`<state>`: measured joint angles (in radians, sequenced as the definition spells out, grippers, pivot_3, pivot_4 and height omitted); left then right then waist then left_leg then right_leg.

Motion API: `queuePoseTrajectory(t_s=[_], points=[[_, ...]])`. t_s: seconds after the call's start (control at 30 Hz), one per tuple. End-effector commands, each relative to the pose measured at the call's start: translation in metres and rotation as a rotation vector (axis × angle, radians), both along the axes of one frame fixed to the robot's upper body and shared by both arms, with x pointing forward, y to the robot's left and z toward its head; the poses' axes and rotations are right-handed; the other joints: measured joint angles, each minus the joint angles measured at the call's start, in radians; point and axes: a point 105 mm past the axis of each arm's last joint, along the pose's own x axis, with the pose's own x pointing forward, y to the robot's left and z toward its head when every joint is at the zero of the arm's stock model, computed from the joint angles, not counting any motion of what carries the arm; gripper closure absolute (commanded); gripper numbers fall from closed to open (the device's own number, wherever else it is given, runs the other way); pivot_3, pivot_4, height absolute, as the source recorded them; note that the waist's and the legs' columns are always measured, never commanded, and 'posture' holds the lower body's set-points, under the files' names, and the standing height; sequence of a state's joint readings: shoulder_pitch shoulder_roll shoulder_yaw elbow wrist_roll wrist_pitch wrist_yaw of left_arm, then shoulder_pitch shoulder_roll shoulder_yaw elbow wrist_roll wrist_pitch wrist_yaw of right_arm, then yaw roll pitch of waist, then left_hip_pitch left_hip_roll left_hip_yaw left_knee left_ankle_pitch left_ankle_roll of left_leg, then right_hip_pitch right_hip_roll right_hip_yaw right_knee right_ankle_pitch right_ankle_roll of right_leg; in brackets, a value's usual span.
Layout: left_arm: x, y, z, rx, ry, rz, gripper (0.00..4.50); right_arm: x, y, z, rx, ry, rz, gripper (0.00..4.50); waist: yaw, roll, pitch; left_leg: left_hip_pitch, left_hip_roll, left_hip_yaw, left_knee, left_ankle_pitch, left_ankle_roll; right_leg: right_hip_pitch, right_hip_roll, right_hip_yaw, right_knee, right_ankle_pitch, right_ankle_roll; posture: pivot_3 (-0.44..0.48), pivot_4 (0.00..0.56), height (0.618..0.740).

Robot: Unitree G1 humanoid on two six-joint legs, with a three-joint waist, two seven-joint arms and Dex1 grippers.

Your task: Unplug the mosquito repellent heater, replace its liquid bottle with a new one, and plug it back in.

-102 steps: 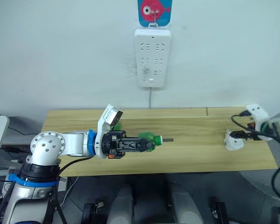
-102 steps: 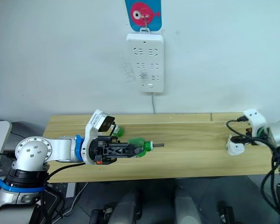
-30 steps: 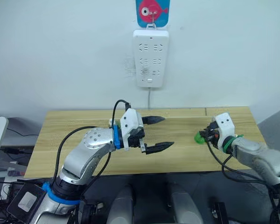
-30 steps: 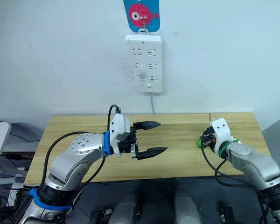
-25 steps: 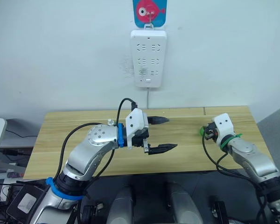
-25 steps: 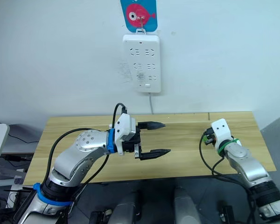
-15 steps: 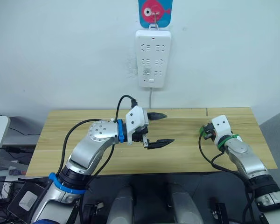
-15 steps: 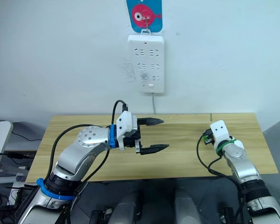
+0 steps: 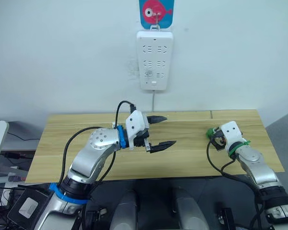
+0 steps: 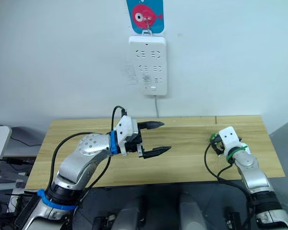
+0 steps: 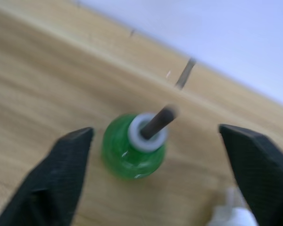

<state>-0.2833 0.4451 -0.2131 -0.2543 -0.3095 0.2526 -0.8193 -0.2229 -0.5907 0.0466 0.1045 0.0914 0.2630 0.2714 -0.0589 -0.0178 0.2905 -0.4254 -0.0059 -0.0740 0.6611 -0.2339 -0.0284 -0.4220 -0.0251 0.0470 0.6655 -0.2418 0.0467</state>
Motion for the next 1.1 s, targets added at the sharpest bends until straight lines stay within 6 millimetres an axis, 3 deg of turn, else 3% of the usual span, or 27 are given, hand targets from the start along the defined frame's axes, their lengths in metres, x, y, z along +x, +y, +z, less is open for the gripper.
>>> queuePoseTrajectory(t_s=[0.03, 0.17, 0.3, 0.37, 0.63, 1.1], points=[[0.003, 0.022, -0.016, -0.058, -0.045, 0.237, 0.00, -0.003, 0.025, 0.045, -0.017, -0.105, 0.124, 0.01, 0.000, 0.000, 0.000, 0.000, 0.000, -0.001, 0.000, 0.000, 0.000, 0.000, 0.000, -0.001, 0.000, 0.000, 0.000, -0.063, 0.281, 0.740], [-0.003, 0.055, -0.050, -0.106, -0.010, 0.585, 0.00, -0.016, 0.079, 0.071, 0.090, -0.072, 0.373, 0.01, 0.002, 0.000, 0.001, 0.000, 0.000, -0.003, 0.000, 0.000, 0.000, 0.000, -0.001, 0.000, 0.000, 0.000, 0.000, -0.055, 0.306, 0.740], [-0.005, 0.093, -0.084, -0.132, 0.028, 0.948, 0.00, -0.048, 0.152, 0.091, 0.164, 0.017, 0.785, 0.01, 0.027, 0.000, 0.003, 0.000, -0.001, -0.004, 0.001, 0.000, 0.000, 0.003, 0.000, -0.005, -0.001, 0.000, 0.000, -0.006, 0.344, 0.740], [-0.002, 0.107, -0.101, -0.125, 0.043, 1.066, 0.00, -0.059, 0.176, 0.100, 0.169, 0.058, 0.915, 0.01, 0.024, 0.000, 0.006, 0.000, -0.002, -0.003, 0.002, 0.000, 0.000, 0.002, -0.002, -0.001, -0.002, 0.000, 0.000, -0.002, 0.359, 0.740], [0.015, 0.120, -0.124, -0.191, 0.079, 1.158, 0.00, -0.074, 0.201, 0.124, 0.109, 0.115, 1.044, 0.01, 0.033, -0.002, 0.030, -0.001, -0.001, -0.006, 0.001, 0.000, 0.000, 0.001, -0.003, -0.005, -0.001, 0.000, 0.000, -0.024, 0.406, 0.740], [0.077, 0.122, -0.112, -0.249, 0.061, 1.136, 0.00, -0.074, 0.222, 0.151, 0.107, 0.088, 1.046, 0.01, 0.020, -0.005, 0.048, -0.002, -0.002, -0.006, 0.001, 0.000, 0.000, 0.000, -0.003, -0.006, -0.001, 0.000, 0.000, -0.086, 0.405, 0.740]])
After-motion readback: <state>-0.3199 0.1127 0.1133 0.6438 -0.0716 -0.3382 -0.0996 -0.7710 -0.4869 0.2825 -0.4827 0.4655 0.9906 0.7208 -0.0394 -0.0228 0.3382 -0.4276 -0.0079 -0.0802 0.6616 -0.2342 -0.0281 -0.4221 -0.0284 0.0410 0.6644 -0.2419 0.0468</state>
